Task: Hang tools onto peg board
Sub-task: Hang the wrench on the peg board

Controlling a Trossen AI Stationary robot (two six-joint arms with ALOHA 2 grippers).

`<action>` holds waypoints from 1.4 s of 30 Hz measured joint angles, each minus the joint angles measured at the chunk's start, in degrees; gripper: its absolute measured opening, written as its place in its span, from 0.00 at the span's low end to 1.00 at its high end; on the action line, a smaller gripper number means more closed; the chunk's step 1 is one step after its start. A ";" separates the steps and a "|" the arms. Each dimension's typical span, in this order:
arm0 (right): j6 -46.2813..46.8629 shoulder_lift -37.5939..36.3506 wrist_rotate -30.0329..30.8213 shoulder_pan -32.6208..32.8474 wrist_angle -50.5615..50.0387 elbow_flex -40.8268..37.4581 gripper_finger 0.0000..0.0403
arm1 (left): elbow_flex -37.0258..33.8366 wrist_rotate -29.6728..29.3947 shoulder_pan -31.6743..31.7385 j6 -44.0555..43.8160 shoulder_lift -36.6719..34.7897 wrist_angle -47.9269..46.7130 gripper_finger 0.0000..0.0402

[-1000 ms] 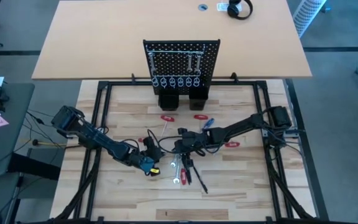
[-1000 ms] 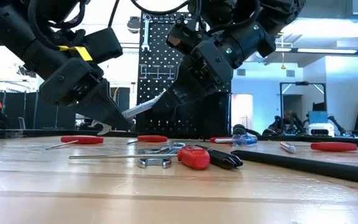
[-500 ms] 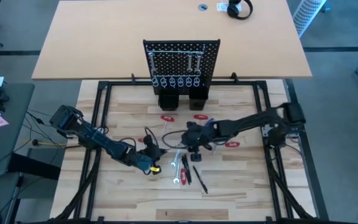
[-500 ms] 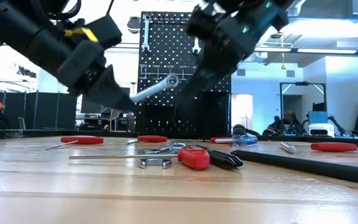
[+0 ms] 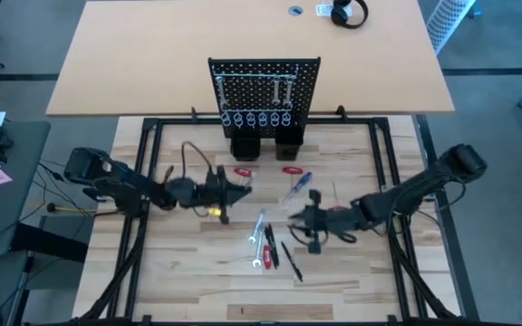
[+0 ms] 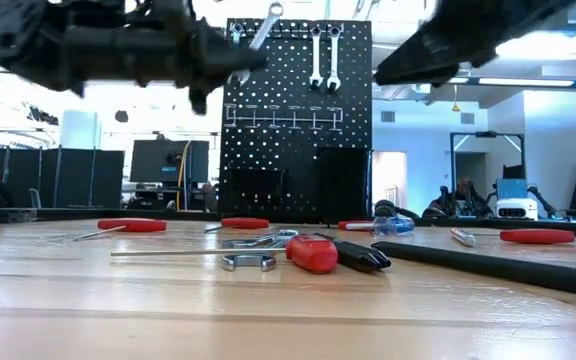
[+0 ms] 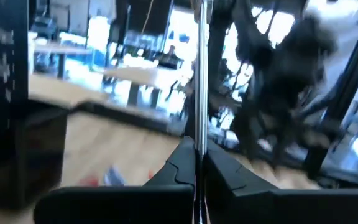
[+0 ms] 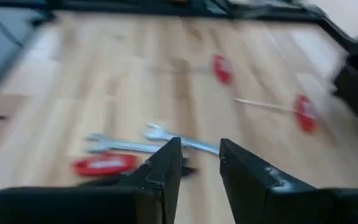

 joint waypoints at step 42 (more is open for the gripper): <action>-1.46 12.88 1.34 -0.51 13.72 -1.00 0.29 | 14.38 26.23 38.55 -26.53 -10.47 -12.65 0.00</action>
